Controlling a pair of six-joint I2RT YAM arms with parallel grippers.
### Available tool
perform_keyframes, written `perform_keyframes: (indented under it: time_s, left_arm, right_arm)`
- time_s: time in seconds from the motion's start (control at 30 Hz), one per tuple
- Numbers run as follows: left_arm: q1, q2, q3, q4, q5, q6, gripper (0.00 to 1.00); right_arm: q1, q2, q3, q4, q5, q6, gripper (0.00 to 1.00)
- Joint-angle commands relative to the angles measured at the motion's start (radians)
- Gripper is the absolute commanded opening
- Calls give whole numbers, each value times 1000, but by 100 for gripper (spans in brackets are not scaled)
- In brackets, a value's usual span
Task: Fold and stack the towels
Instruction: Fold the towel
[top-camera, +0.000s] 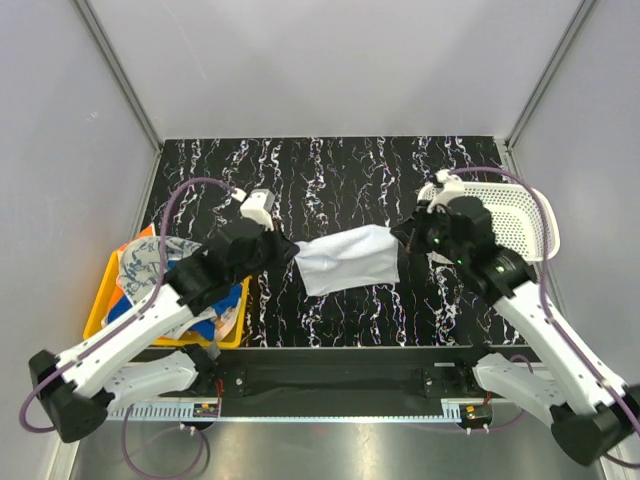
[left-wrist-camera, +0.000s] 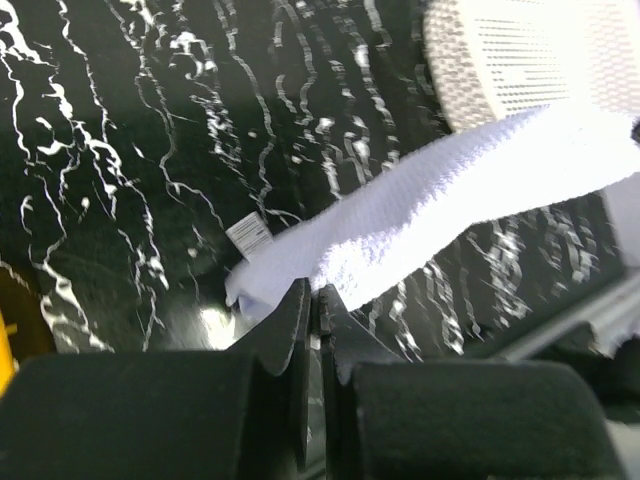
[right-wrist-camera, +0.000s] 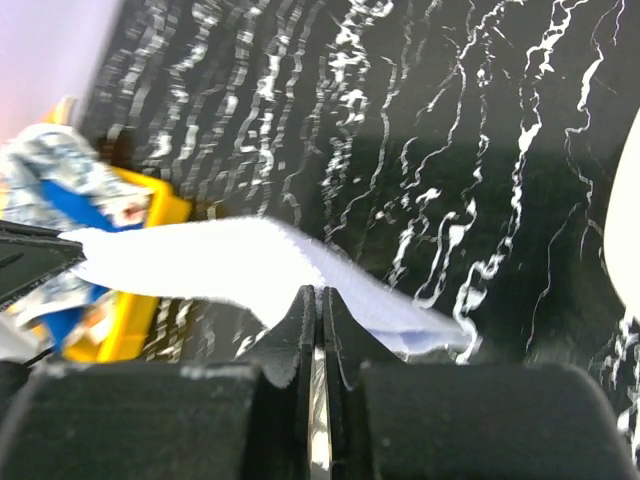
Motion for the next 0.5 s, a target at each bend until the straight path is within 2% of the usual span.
perform_keyframes:
  time_s: [0.0,0.13,0.27,0.37,0.4,0.47]
  left_arm:
    - [-49,-126,24,-99,-105,-46,0]
    - [-51,-153,84,-168,-109,-48,0]
    - [-19,-39,143,-196,-139,-23,0]
    - [91,82,135,-104,-27,7,0]
    - [158,120,132,-75,31,16,0]
    - [225,250,153,-6,99,41,0]
  right_arm:
    - [15,-103,22,-118,6,54,0]
    - [15,-125,84,-172,-4,79,0]
    - [15,-13,89,-127,42,63,0]
    - [12,122,78,-48,91,39,0]
    - [9,163,84,-28,100,28,0]
    - [-28,301,102,57,91,4,0]
